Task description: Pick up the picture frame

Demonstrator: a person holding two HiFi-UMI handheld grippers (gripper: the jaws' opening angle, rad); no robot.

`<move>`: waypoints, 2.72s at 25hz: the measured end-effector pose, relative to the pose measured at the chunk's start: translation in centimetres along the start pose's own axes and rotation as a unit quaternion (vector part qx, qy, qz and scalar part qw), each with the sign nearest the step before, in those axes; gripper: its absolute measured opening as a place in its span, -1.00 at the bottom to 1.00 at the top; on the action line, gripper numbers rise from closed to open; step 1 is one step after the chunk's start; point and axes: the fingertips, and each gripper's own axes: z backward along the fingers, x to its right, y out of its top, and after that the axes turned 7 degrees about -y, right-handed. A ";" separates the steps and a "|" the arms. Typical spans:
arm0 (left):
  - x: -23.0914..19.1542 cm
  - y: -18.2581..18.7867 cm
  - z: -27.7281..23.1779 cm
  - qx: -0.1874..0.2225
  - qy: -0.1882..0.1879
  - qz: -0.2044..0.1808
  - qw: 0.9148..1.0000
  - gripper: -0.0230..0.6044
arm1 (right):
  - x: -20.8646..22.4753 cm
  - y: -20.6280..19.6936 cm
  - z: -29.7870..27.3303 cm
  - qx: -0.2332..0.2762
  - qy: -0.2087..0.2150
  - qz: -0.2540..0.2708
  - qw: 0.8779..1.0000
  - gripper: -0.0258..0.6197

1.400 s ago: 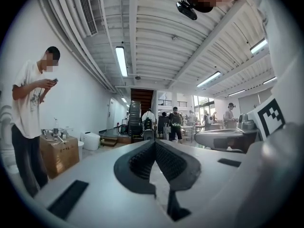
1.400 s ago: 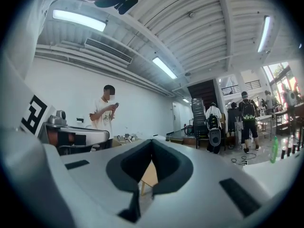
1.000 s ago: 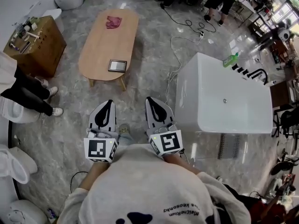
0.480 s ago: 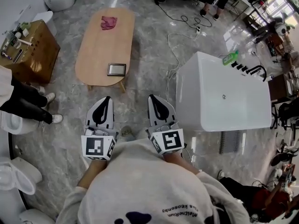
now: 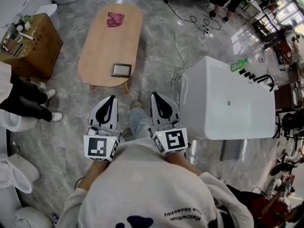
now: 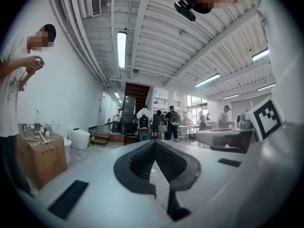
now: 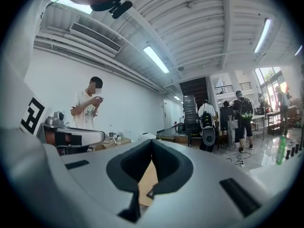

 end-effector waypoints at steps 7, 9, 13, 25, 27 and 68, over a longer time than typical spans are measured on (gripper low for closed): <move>-3.1 0.0 -3.5 -0.002 0.028 0.002 1.000 -0.90 | 0.6 0.2 -6.0 0.005 0.042 -0.001 0.999 -0.90; -4.1 0.0 -4.8 -0.001 0.037 0.004 0.999 -0.90 | 0.8 0.3 -8.0 0.002 0.057 0.004 0.998 -0.90; -6.2 0.4 -8.2 0.005 0.053 0.006 0.999 -0.90 | 1.5 0.5 -12.4 -0.001 0.086 0.013 0.996 -0.90; -10.7 0.3 -15.7 -0.007 0.113 0.017 0.993 -0.90 | 4.5 -0.5 -22.3 -0.027 0.160 0.011 0.987 -0.90; -11.4 0.2 -16.5 -0.009 0.125 0.020 0.992 -0.90 | 4.6 -0.7 -23.7 -0.029 0.173 0.009 0.984 -0.90; -19.0 -6.6 -22.9 -0.095 0.035 0.015 0.995 -0.90 | 2.9 -8.4 -32.4 -0.097 0.152 -0.001 0.984 -0.90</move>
